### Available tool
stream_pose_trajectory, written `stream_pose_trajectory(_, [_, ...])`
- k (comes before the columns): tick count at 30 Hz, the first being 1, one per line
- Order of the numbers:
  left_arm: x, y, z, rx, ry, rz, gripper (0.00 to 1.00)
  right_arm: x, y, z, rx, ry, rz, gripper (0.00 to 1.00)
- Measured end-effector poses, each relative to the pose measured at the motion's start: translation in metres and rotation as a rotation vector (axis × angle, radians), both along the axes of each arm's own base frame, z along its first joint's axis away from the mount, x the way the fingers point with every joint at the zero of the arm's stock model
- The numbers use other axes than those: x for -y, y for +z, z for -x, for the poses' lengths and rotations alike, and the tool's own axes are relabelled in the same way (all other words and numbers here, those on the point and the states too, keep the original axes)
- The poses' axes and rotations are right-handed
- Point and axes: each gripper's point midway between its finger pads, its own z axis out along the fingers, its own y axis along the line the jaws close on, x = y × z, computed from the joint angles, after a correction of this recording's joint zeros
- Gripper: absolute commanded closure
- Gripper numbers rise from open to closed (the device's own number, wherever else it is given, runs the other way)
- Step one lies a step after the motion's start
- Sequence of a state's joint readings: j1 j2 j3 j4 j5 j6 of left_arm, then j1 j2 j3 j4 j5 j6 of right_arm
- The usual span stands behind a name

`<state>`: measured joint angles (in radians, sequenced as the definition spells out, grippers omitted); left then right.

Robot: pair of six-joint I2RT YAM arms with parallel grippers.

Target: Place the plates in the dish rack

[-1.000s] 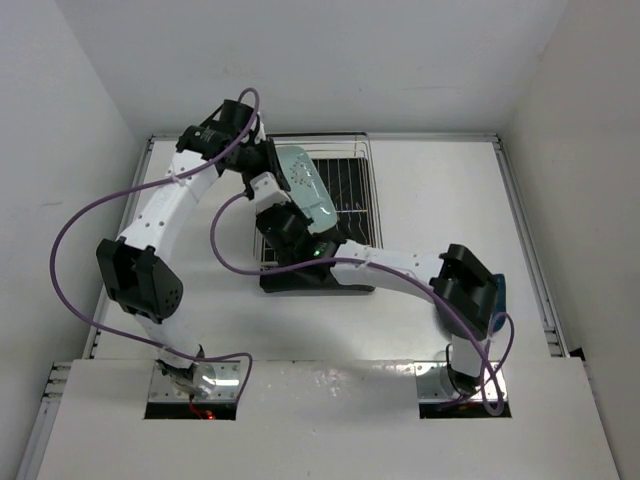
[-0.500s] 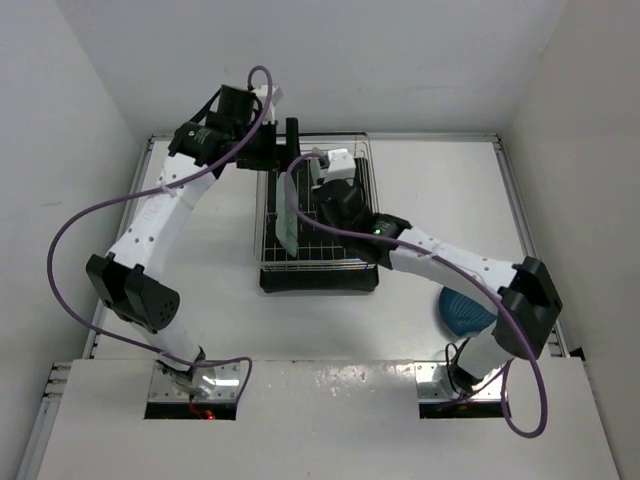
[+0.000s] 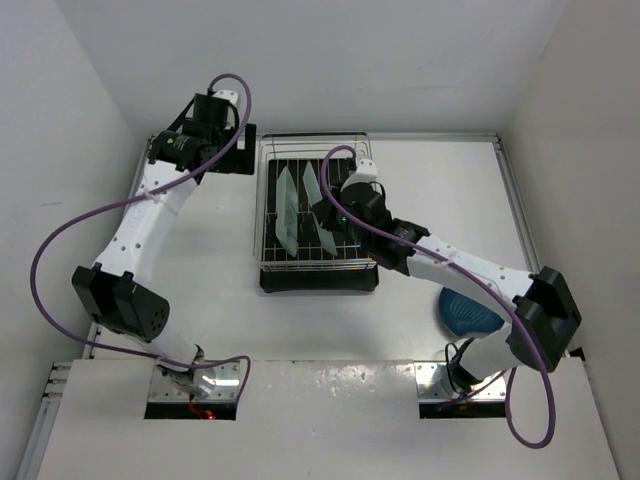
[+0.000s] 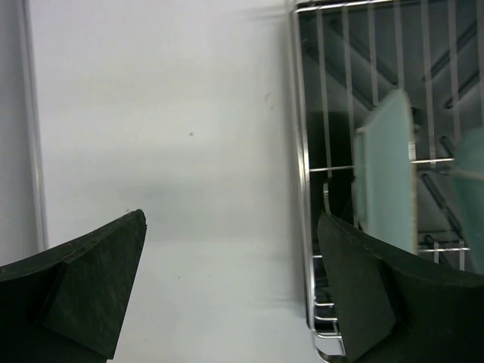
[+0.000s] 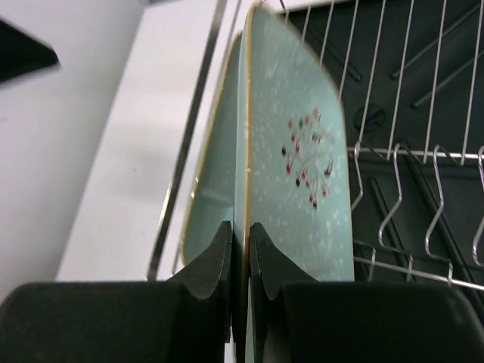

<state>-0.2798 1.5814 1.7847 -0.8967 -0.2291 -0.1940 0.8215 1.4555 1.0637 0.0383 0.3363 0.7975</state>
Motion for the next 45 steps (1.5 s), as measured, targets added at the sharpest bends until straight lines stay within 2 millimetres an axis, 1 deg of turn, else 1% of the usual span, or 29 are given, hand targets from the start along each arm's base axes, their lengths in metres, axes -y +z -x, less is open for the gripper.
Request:
stream_pose_trajectory(2, [-0.013, -0.008, 0.001, -0.018, 0.035, -0.020, 0.00, -0.002, 0.007, -0.003, 0.012, -0.012, -0.036, 1.00])
stream_pose_trajectory(5, [-0.024, -0.016, 0.003, -0.039, 0.065, -0.034, 0.00, -0.008, 0.012, -0.002, 0.013, -0.012, -0.086, 1.00])
stream_pose_trajectory(10, [-0.031, -0.020, 0.007, -0.048, 0.079, -0.037, 0.00, -0.018, 0.010, -0.001, -0.004, -0.005, -0.136, 1.00])
stream_pose_trajectory(13, [-0.035, -0.022, 0.009, -0.050, 0.089, -0.033, 0.00, -0.019, 0.008, -0.001, -0.005, -0.029, -0.136, 1.00])
stream_pose_trajectory(18, [-0.036, -0.025, 0.010, -0.058, 0.091, -0.031, 0.00, -0.016, 0.011, -0.006, 0.027, -0.099, -0.151, 1.00])
stream_pose_trajectory(21, [-0.036, -0.025, 0.010, -0.057, 0.088, -0.028, 0.00, -0.015, 0.013, -0.012, 0.056, -0.155, -0.167, 1.00])
stream_pose_trajectory(25, [-0.036, -0.026, 0.010, -0.058, 0.087, -0.027, 0.00, -0.015, 0.007, -0.024, 0.073, -0.221, -0.195, 1.00])
stream_pose_trajectory(27, [-0.036, -0.026, 0.010, -0.058, 0.087, -0.027, 0.00, -0.016, 0.008, -0.028, 0.086, -0.240, -0.215, 1.00])
stream_pose_trajectory(34, [-0.036, -0.028, 0.013, -0.062, 0.088, -0.029, 0.00, -0.017, 0.012, -0.033, 0.106, -0.282, -0.255, 1.00])
stream_pose_trajectory(40, [-0.036, -0.027, 0.013, -0.060, 0.088, -0.028, 0.00, -0.014, 0.013, -0.035, 0.105, -0.324, -0.305, 1.00])
stream_pose_trajectory(42, [-0.036, -0.027, 0.012, -0.059, 0.088, -0.028, 0.00, -0.015, 0.010, -0.035, 0.097, -0.330, -0.309, 1.00])
stream_pose_trajectory(45, [-0.036, -0.027, 0.012, -0.059, 0.088, -0.028, 0.00, -0.018, -0.001, -0.035, 0.079, -0.335, -0.301, 1.00])
